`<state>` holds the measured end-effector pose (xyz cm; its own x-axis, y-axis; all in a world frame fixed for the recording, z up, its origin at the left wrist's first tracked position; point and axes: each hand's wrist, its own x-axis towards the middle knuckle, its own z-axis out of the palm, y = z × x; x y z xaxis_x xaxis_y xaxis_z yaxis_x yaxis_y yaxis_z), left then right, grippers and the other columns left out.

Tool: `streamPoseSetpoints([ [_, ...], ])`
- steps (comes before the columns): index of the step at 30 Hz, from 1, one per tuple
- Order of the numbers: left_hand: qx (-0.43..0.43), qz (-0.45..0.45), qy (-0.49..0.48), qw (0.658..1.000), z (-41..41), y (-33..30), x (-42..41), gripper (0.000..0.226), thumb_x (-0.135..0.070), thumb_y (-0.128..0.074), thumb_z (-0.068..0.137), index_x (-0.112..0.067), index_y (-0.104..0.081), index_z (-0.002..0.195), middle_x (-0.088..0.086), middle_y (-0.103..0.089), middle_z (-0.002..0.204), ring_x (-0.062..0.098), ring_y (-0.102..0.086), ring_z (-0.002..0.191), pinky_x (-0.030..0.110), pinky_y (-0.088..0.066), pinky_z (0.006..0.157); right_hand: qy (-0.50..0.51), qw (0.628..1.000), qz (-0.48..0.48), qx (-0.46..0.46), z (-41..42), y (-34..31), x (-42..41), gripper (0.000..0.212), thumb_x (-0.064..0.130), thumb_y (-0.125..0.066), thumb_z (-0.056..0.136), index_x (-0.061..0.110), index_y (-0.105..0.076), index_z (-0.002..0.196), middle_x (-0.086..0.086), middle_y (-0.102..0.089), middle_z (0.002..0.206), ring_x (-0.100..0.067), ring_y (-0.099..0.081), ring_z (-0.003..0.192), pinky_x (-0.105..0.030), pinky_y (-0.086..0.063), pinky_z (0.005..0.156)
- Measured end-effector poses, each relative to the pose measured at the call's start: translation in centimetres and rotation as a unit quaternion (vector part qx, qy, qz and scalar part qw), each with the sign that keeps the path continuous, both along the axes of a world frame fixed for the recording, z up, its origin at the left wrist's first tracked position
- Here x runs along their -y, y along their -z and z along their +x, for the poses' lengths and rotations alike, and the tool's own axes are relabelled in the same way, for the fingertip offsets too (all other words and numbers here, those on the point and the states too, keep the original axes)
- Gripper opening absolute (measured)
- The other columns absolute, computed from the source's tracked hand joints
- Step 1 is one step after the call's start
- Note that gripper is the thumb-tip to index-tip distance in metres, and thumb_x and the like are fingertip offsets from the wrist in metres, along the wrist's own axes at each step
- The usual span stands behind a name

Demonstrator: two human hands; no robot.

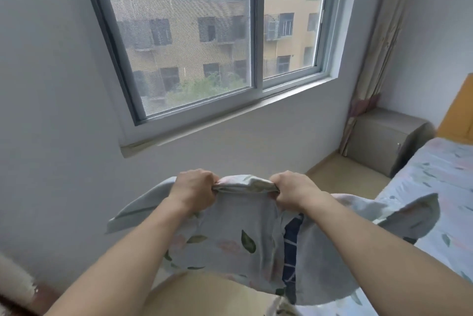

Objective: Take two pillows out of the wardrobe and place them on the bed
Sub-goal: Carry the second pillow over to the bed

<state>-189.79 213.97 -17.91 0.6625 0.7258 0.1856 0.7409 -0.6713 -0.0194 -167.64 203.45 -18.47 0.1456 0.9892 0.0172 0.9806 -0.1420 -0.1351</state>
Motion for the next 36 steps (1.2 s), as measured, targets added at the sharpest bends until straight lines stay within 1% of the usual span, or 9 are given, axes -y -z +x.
streamPoseSetpoints([
  [3,-0.025,0.0,0.05,0.998,4.6,0.6,-5.8,0.012,-0.025,-0.054,0.077,-0.02,-0.062,0.084,0.002,-0.07,0.09,0.03,-0.064,0.09,0.031,-0.044,0.067,0.044,0.999,-0.023,0.007,3.7,0.8,-4.4,0.014,0.02,-0.053,0.082,0.019,-0.06,0.094,-0.004,-0.066,0.105,-0.029,-0.062,0.099,-0.027,-0.038,0.069],
  [6,-0.038,0.002,0.091,0.995,10.0,1.6,-11.6,0.014,-0.025,-0.053,0.078,-0.02,-0.063,0.086,0.002,-0.07,0.092,0.03,-0.064,0.091,0.03,-0.041,0.066,0.086,0.996,-0.029,0.006,8.4,2.0,-8.9,0.014,0.019,-0.052,0.081,0.019,-0.059,0.093,-0.004,-0.065,0.104,-0.029,-0.062,0.098,-0.029,-0.038,0.068],
  [10,-0.035,0.01,0.126,0.991,17.1,2.7,-18.8,0.015,-0.025,-0.053,0.078,-0.02,-0.063,0.087,0.001,-0.071,0.092,0.029,-0.064,0.092,0.03,-0.041,0.066,0.122,0.992,-0.024,0.004,14.9,2.8,-14.8,0.014,0.02,-0.055,0.081,0.019,-0.06,0.094,-0.003,-0.065,0.106,-0.028,-0.062,0.101,-0.028,-0.038,0.069],
  [14,-0.044,0.019,0.164,0.985,24.1,1.8,-24.8,0.011,-0.024,-0.053,0.078,-0.019,-0.06,0.084,0.001,-0.07,0.091,0.029,-0.064,0.09,0.028,-0.038,0.063,0.165,0.986,-0.01,-0.006,20.9,2.4,-19.4,0.015,0.017,-0.054,0.078,0.019,-0.058,0.092,-0.002,-0.064,0.103,-0.028,-0.062,0.1,-0.028,-0.037,0.068],
  [22,-0.049,0.029,0.261,0.964,39.6,0.1,-34.4,0.002,-0.022,-0.053,0.077,-0.02,-0.054,0.076,0.003,-0.069,0.088,0.031,-0.064,0.088,0.028,-0.035,0.06,0.276,0.961,0.026,0.009,32.3,1.6,-25.9,0.01,0.021,-0.052,0.082,0.022,-0.058,0.09,-0.004,-0.066,0.103,-0.031,-0.063,0.099,-0.029,-0.037,0.068],
  [24,-0.048,0.029,0.284,0.957,43.3,0.3,-36.7,0.003,-0.021,-0.054,0.077,-0.019,-0.056,0.077,0.003,-0.068,0.088,0.032,-0.064,0.087,0.028,-0.035,0.06,0.303,0.953,0.029,0.008,35.0,1.8,-27.5,0.007,0.02,-0.051,0.082,0.022,-0.056,0.085,-0.004,-0.066,0.101,-0.033,-0.063,0.098,-0.029,-0.037,0.067],
  [27,-0.042,0.023,0.319,0.946,48.5,0.9,-40.3,0.005,-0.023,-0.053,0.078,-0.021,-0.051,0.074,0.004,-0.068,0.088,0.033,-0.064,0.087,0.028,-0.036,0.061,0.336,0.942,0.02,0.007,39.0,2.1,-30.2,0.007,0.017,-0.049,0.08,0.023,-0.053,0.082,-0.004,-0.067,0.099,-0.033,-0.062,0.095,-0.03,-0.037,0.066],
  [33,-0.055,0.021,0.37,0.927,59.6,0.7,-47.6,0.008,-0.025,-0.053,0.08,-0.018,-0.055,0.079,0.005,-0.068,0.091,0.033,-0.063,0.087,0.029,-0.038,0.062,0.387,0.922,0.011,0.024,46.8,1.5,-35.8,0.014,0.016,-0.047,0.082,0.021,-0.057,0.09,-0.004,-0.066,0.1,-0.032,-0.062,0.094,-0.029,-0.036,0.065],
  [36,-0.057,0.014,0.4,0.915,65.4,0.2,-49.5,0.007,-0.025,-0.055,0.079,-0.019,-0.057,0.081,0.004,-0.068,0.092,0.033,-0.063,0.089,0.028,-0.037,0.063,0.416,0.909,0.013,0.019,51.0,1.4,-37.0,0.012,0.02,-0.048,0.085,0.02,-0.057,0.092,-0.004,-0.065,0.099,-0.032,-0.062,0.094,-0.031,-0.037,0.065],
])
